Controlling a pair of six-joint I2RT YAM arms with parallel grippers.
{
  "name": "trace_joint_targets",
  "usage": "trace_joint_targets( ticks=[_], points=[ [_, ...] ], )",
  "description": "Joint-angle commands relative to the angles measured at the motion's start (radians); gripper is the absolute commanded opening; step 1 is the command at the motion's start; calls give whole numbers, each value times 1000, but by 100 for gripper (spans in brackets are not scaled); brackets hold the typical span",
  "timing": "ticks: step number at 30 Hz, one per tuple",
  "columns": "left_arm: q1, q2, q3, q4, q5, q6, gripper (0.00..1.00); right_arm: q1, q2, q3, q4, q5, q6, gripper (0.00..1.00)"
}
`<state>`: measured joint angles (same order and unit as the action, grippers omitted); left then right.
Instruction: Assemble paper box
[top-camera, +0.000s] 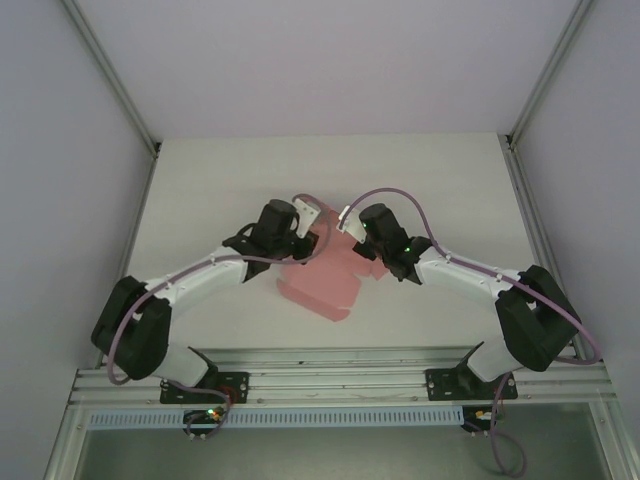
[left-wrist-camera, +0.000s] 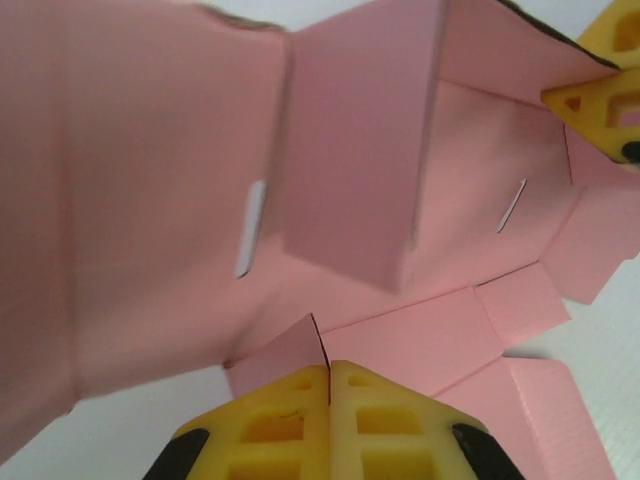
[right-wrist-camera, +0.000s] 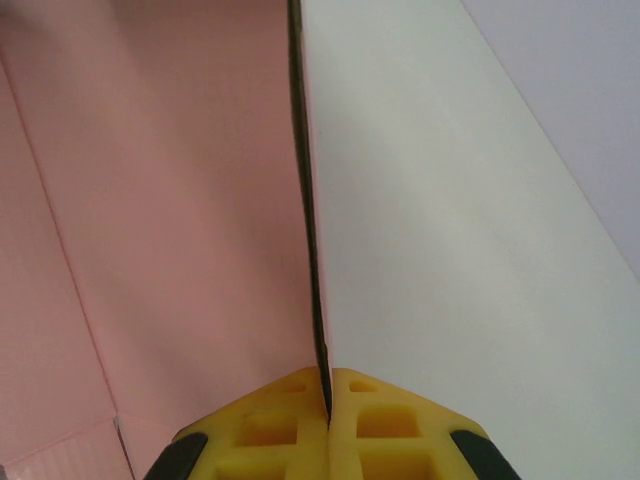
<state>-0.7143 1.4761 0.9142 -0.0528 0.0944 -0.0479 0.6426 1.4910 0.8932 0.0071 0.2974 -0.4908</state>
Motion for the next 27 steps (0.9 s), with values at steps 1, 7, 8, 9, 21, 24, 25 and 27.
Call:
trace_joint_targets(
  ticks=[1,7,8,9,21,24,25,27],
  points=[
    [-53,60,67,0,-19,86,1,26,-23,-3,21,-72,3,0],
    [-74,114,104,13,-13,61,4,27,-30,-16,31,-58,-2,0],
    [-73,108,95,23,-15,49,8,26,-32,-22,37,-54,-2,0],
    [-67,99,85,30,-12,42,12,26,-36,-26,42,-49,-6,0],
    [109,-235,-169,134,137,-113,54,17,-50,-43,47,7,-59,0],
    [154,-314,-206,116,113,-115,84,17,-41,-41,49,14,-79,0],
    [179,-329,-213,107,111,-121,97,17,-37,-41,51,11,-88,0],
    [242,-336,-204,72,110,-161,100,19,-30,-49,71,10,-127,0]
  ],
)
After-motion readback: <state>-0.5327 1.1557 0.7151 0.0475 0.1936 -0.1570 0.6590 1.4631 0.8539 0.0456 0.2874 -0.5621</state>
